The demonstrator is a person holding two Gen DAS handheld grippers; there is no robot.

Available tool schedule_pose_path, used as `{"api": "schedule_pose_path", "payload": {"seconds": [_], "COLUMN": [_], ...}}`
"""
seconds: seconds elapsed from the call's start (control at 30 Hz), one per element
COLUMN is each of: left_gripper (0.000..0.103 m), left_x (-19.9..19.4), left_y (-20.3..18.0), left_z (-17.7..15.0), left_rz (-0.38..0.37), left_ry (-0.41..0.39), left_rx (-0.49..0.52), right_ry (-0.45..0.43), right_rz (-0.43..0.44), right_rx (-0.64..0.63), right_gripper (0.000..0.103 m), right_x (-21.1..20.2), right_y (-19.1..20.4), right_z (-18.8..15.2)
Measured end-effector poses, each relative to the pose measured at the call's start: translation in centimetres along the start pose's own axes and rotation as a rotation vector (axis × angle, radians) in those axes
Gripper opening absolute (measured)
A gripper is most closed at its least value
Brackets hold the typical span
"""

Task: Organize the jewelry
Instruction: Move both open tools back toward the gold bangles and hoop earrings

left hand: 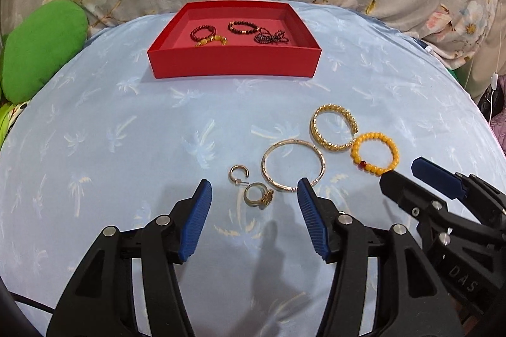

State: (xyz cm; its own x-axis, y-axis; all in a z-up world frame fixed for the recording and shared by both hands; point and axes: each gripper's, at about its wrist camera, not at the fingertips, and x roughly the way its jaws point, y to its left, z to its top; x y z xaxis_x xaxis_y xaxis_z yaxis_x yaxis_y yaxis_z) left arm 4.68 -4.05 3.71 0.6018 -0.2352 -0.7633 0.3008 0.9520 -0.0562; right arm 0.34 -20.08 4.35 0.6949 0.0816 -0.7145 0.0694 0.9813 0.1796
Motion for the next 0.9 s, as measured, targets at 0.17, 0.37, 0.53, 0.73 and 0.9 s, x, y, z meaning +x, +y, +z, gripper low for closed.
{"api": "schedule_pose_path", "payload": {"seconds": [0.17,0.37,0.53,0.73,0.9], "left_gripper": [0.059,0.059,0.059,0.059,0.059], "left_x": [0.3,0.7,1.1,1.8,2.3], "left_y": [0.7,2.1,3.1,3.7,3.9], "left_z": [0.3,1.2,1.8,2.2,2.4], "left_rz": [0.012,0.038,0.053,0.060,0.060], "left_ry": [0.003,0.002,0.004,0.011,0.019], "left_rx": [-0.028,-0.063,-0.083,-0.094,-0.098], "right_ry": [0.006,0.006,0.017,0.039,0.057], "right_rz": [-0.013,-0.025,-0.031,-0.041,-0.047], "right_rx": [-0.001,-0.048,-0.072,-0.086,-0.082], "right_gripper": [0.051,0.058,0.060,0.064,0.064], "right_x": [1.4,3.6,5.6,7.4,8.5], "right_y": [-0.5,0.3,0.9,1.2,1.2], "right_z": [1.2,3.2,4.3,4.8,4.9]}}
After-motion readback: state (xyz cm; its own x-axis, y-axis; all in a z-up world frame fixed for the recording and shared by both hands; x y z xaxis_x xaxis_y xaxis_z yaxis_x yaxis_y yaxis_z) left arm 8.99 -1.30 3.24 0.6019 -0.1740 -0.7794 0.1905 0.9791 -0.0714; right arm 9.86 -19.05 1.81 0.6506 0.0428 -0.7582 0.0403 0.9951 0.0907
